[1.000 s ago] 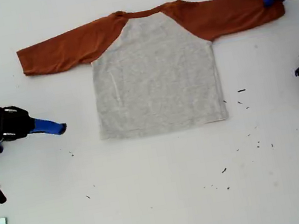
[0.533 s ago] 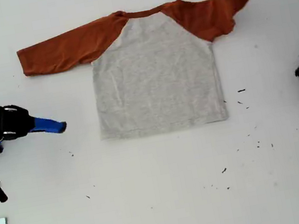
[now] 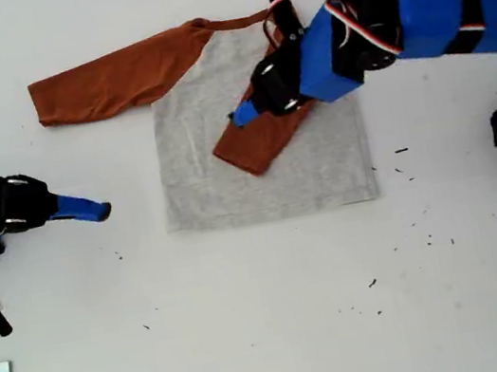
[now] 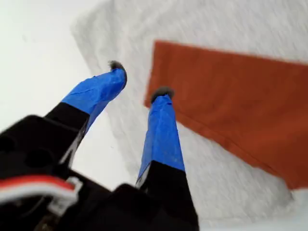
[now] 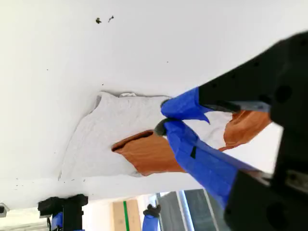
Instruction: Fold t shirt
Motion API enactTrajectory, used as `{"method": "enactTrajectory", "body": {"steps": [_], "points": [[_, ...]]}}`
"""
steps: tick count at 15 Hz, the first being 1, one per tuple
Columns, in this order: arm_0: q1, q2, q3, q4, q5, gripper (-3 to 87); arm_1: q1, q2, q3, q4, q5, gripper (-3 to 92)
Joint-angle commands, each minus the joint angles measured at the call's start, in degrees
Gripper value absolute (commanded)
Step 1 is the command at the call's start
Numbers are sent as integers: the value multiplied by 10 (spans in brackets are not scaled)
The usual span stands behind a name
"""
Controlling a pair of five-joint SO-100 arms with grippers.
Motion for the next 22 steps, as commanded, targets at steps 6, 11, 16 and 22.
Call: {"method": "enactTrajectory", "body": {"steps": [6, 11, 16, 22], "points": [[-19, 4, 7, 0, 16, 21, 123, 437, 459, 49, -11, 159], [-14, -15, -11, -43, -132, -2, 92, 760, 897, 6, 83, 35], [-6, -570, -522, 137, -247, -2, 108, 804, 967, -4, 69, 34], [-75, -835, -752, 320, -316, 32, 107, 813, 978, -13, 62, 34]]}}
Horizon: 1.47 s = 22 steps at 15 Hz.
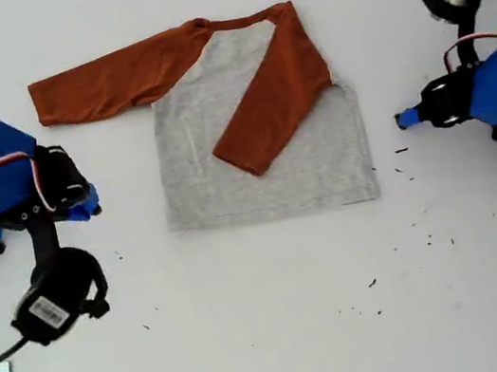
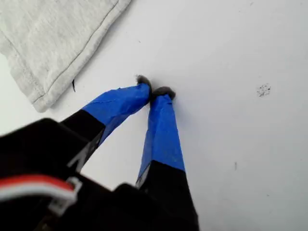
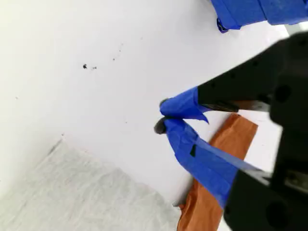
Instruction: Fold t shirt
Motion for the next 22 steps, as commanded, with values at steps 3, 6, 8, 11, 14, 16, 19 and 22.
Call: {"method": "enactTrajectory", "body": {"steps": [3, 6, 8, 11, 14, 16, 19, 22], "points": [[-228, 49, 81, 4, 87, 312, -4, 31, 13, -5, -11, 34], [-429, 63, 178, -7, 163, 342, -10, 75, 25, 11, -5, 34], [-525, 32, 197, -18, 192, 358, -10, 80, 26, 13, -4, 34], [-599, 18, 206, -82, 261, 355, -12, 80, 27, 15, -2, 34], [-620, -61, 231, -181, 289, 340, -12, 80, 27, 16, 0, 34], [-642, -104, 257, -253, 333, 298, -18, 80, 27, 18, 4, 34], [-663, -186, 261, -311, 373, 121, -16, 80, 28, 18, 6, 34], [-617, -119, 183, -218, 382, 50, -14, 80, 28, 18, 7, 34]]}}
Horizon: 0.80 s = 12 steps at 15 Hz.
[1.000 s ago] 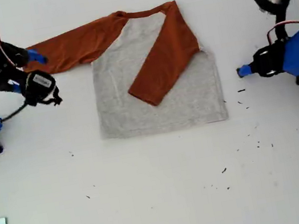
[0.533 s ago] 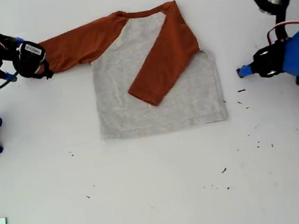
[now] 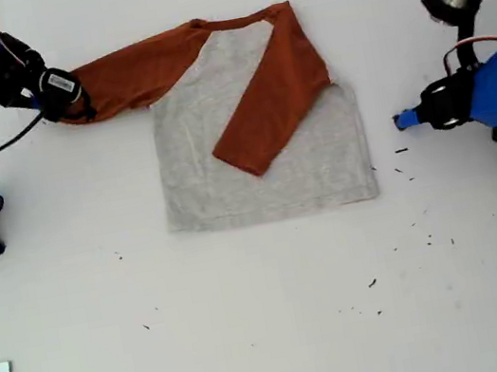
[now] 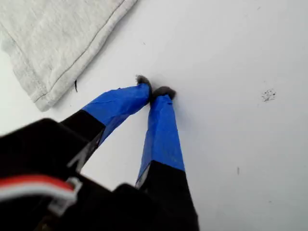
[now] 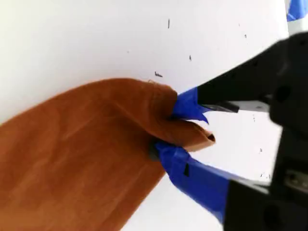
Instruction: Fold t shirt
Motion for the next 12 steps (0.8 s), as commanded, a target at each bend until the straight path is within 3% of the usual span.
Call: {"method": "enactTrajectory", "body": {"steps": [1, 4, 6, 11, 12], "points": [[44, 55, -80, 74, 11, 51, 0, 4, 13, 10, 7, 34], [167, 34, -307, 178, 9, 48, -1, 4, 14, 10, 9, 34], [242, -30, -458, 212, 4, 64, -2, 5, 14, 11, 10, 34], [432, -262, -842, 219, 27, -1, -1, 11, 17, 13, 11, 34], [468, -281, -870, 182, 27, -1, -1, 11, 17, 13, 11, 34]]}}
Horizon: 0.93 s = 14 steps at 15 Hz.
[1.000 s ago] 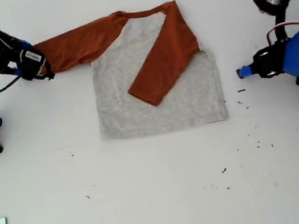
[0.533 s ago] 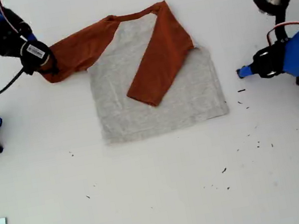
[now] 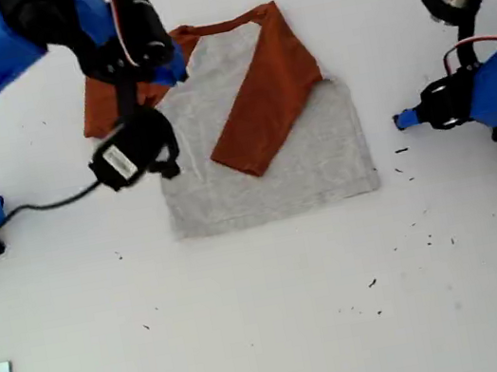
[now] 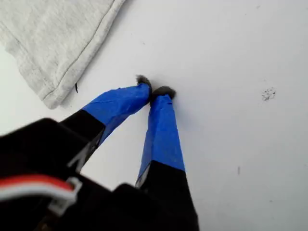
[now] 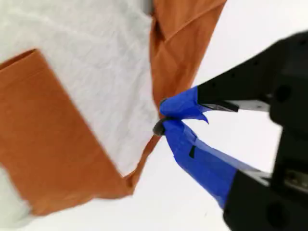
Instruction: Fold t shirt
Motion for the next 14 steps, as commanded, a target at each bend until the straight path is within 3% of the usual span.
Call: {"method": "enactTrajectory", "body": {"steps": [1, 5, 8, 9, 10, 12, 14], "points": [[62, -16, -90, -44, -2, -1, 0, 8, 17, 13, 6, 34], [1, 65, -2, 23, 12, -1, -2, 17, 19, 18, 9, 34], [-103, 228, 258, 19, 17, 14, -4, 26, 22, 22, 11, 34], [-134, 284, 366, 13, 13, 196, -4, 28, 22, 22, 10, 34], [-161, 323, 457, 12, 11, 219, -4, 28, 23, 22, 9, 34], [-175, 416, 639, -64, 16, 256, -2, 29, 23, 22, 8, 34], [-126, 449, 702, -134, 28, 260, -1, 29, 23, 22, 7, 34]]}}
